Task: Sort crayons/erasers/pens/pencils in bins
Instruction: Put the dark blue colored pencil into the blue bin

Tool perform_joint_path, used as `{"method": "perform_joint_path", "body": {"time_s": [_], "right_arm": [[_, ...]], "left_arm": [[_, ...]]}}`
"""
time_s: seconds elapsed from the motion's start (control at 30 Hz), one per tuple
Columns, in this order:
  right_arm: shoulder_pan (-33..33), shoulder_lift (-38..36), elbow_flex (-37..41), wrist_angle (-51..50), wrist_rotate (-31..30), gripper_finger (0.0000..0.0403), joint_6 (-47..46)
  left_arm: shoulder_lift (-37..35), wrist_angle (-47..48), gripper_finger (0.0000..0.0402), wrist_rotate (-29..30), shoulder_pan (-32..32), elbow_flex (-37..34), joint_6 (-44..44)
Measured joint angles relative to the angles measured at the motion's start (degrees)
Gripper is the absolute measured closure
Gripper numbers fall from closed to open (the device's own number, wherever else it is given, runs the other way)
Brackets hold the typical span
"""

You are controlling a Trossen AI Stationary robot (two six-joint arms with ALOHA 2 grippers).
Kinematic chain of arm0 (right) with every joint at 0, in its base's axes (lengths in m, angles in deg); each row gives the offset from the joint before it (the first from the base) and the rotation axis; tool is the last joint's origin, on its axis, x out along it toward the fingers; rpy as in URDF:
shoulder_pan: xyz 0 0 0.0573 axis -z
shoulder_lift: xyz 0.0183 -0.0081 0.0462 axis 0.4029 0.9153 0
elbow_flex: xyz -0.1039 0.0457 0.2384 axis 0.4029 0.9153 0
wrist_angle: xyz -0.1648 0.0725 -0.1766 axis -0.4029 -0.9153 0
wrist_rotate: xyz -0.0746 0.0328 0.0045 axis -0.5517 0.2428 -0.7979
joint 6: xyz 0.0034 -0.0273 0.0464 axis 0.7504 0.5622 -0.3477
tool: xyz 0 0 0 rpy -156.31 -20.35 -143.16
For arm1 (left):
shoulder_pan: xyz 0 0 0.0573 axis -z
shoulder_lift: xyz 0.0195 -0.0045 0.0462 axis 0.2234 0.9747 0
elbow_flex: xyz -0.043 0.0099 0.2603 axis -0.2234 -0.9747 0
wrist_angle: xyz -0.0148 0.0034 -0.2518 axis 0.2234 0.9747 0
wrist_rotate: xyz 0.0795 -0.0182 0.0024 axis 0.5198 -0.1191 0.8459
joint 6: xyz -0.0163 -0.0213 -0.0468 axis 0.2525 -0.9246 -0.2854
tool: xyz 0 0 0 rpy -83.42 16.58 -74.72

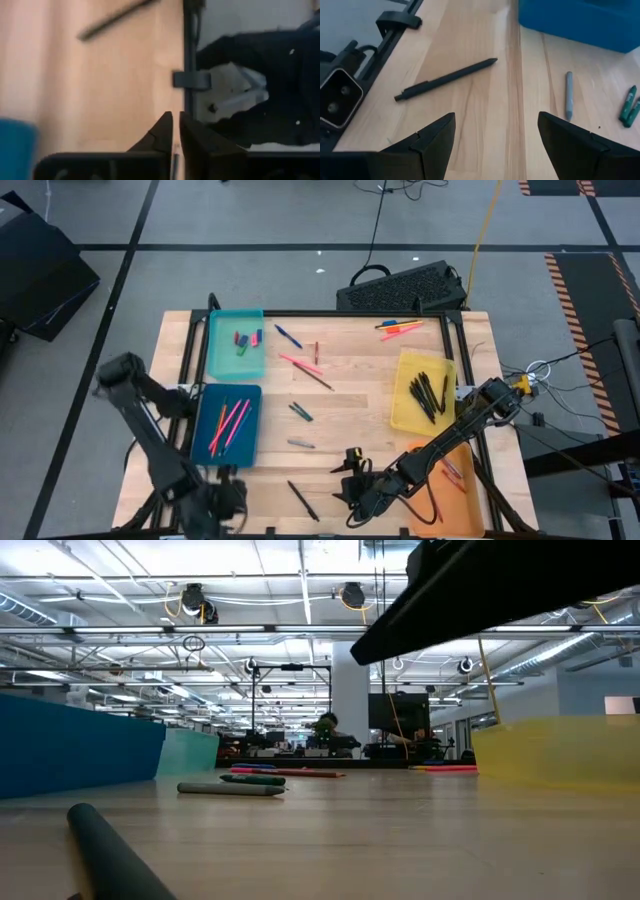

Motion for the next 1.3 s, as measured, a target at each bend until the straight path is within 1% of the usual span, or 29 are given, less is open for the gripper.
{"method": "perform_joint_path", "body": {"time_s": [0.07, 0.13, 0.23, 0.33, 0.43, 0.53, 0.7, 0.83, 0.9, 1.0, 1.07, 1.2, 1.23, 1.3], "right_arm": [[0.0, 0.0, 0.0, 0.1, 0.0, 0.0129, -0.1], [0.0, 0.0, 0.0, 0.1, 0.0, 0.0129, -0.1], [-0.4, 0.0, 0.0, 0.7, -0.1, 0.0129, -0.4], [-0.8, 0.0, 0.0, 1.0, -0.1, 0.0129, -0.4], [-0.8, 0.0, 0.0, 1.1, -0.1, 0.0129, -0.9], [-0.7, 0.0, 0.0, 1.1, -0.1, 0.0129, -1.1], [-0.8, 0.0, 0.0, 2.0, -0.1, 0.0129, -1.1], [-0.8, 0.0, 0.0, 3.3, 0.0, 0.0129, -1.1], [-0.8, 0.0, 0.0, 3.8, 0.0, 0.0129, -0.7], [-0.8, 0.0, 0.0, 3.7, 0.2, 0.0129, -0.6], [-0.8, 0.0, 0.0, 3.7, 0.2, 0.0129, -0.5], [-0.8, 0.0, 0.0, 3.5, 0.2, 0.0129, 0.1], [-0.8, 0.0, 0.0, 3.6, 0.2, 0.0129, 0.2], [-0.8, 0.0, 0.0, 3.6, 0.2, 0.0129, 0.9]], "left_arm": [[5.5, 0.2, 0.0389, -1.3, 1.2, 4.2, -0.8], [10.5, 1.1, 0.0396, -2.3, 2.5, 9.4, -1.3], [16.8, 6.3, 0.0390, -2.9, 4.9, 16.3, -4.5], [20.6, 12.6, 0.0379, -4.4, 7.2, 19.6, -9.9], [22.2, 17.1, 0.0363, -6.0, 8.8, 19.1, -16.5], [22.7, 17.2, 0.0338, -8.4, 9.2, 17.0, -19.5], [22.7, 12.9, 0.0297, -11.9, 9.2, 12.2, -19.1], [22.6, 9.4, 0.0287, -12.4, 9.2, 9.1, -16.9], [22.4, 8.2, 0.0291, -12.1, 9.3, 7.8, -16.5], [22.1, 6.1, 0.0308, -11.2, 9.3, 5.6, -15.2], [22.1, 5.4, 0.0329, -10.5, 9.3, 4.5, -14.5], [22.0, 5.6, 0.0384, -8.8, 8.8, 3.4, -12.7], [22.0, 5.5, 0.0389, -8.4, 8.5, 3.2, -12.0], [22.0, 5.5, 0.0387, -7.6, 7.9, 3.1, -10.7]]}}
